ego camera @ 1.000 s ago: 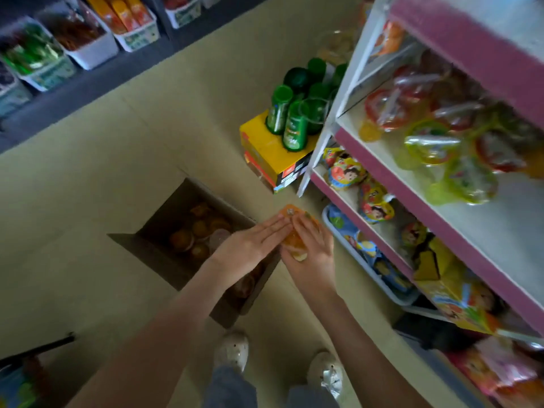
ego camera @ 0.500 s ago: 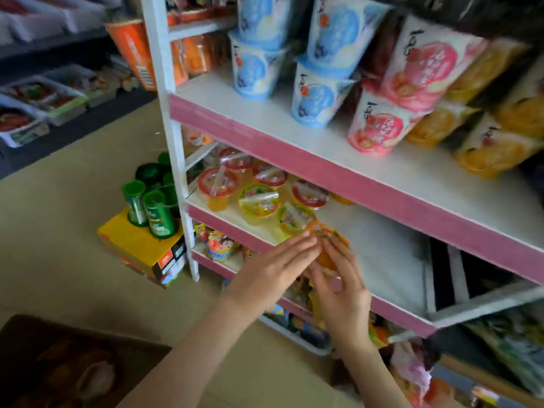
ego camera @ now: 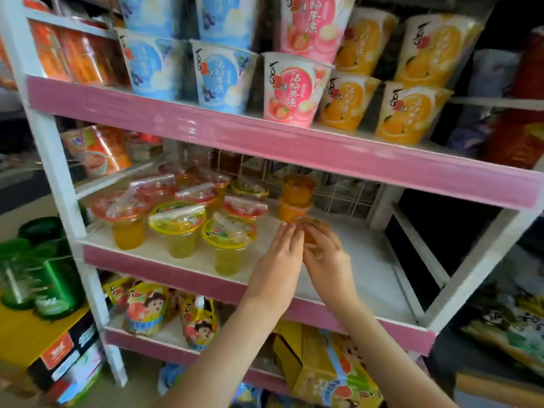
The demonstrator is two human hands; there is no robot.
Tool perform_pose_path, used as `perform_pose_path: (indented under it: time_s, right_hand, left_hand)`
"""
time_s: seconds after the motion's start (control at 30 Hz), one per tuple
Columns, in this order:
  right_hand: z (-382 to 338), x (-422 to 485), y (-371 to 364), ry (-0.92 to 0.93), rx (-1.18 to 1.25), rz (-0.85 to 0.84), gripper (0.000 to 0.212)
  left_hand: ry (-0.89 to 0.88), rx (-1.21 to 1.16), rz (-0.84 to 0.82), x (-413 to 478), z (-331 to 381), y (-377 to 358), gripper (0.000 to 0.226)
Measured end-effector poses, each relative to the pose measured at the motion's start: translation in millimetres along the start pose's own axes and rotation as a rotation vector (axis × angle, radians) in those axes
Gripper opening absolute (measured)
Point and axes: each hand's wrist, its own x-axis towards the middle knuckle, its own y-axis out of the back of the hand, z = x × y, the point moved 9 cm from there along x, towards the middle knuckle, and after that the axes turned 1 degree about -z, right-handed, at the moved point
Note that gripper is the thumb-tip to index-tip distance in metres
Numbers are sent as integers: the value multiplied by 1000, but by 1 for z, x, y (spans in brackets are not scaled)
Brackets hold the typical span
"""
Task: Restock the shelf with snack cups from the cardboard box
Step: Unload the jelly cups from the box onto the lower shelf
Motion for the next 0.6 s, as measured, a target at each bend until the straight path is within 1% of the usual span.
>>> perform_pose_path:
  time_s: [0.07,0.13,0.2,0.23,0.27,0.33,0.4,0.43,0.5,0.6]
  right_hand:
    - [6,8,-9,49,-62,-6,32]
    - [15,15,-21,50,-96,-43,33]
    - [22,22,-33,34,-111,-99,34]
    - [24,24,-38,27,-112,-129,36]
    - [26,27,-44,21,-109,-168,38]
    - [30,29,-57,8,-127,-274,46]
    - [39,31,-65,-9,-161,-352,54]
    - [43,33,-66,-13,-158,-364,57]
    - [52,36,-70,-42,-162,-366,60]
    - [61,37,-78,-72,-277,-356,65]
  left_hand:
    - [30,80,-6,9,-3,-9,63]
    - [90,103,-22,17,-9,-13,58]
    - [141,118,-17,24,-17,-15,55]
    - [159,116,-55,26,-21,-21,52]
    - [156,82,-66,27,-25,-27,50]
    - [210,46,-92,30,-37,-35,50]
    - [178,100,-87,32,-43,-41,53]
    - [158,93,-75,34,-44,-42,55]
    - [134,105,-67,38,-44,-45,57]
    - [128,122,-90,45,-47,-52,56]
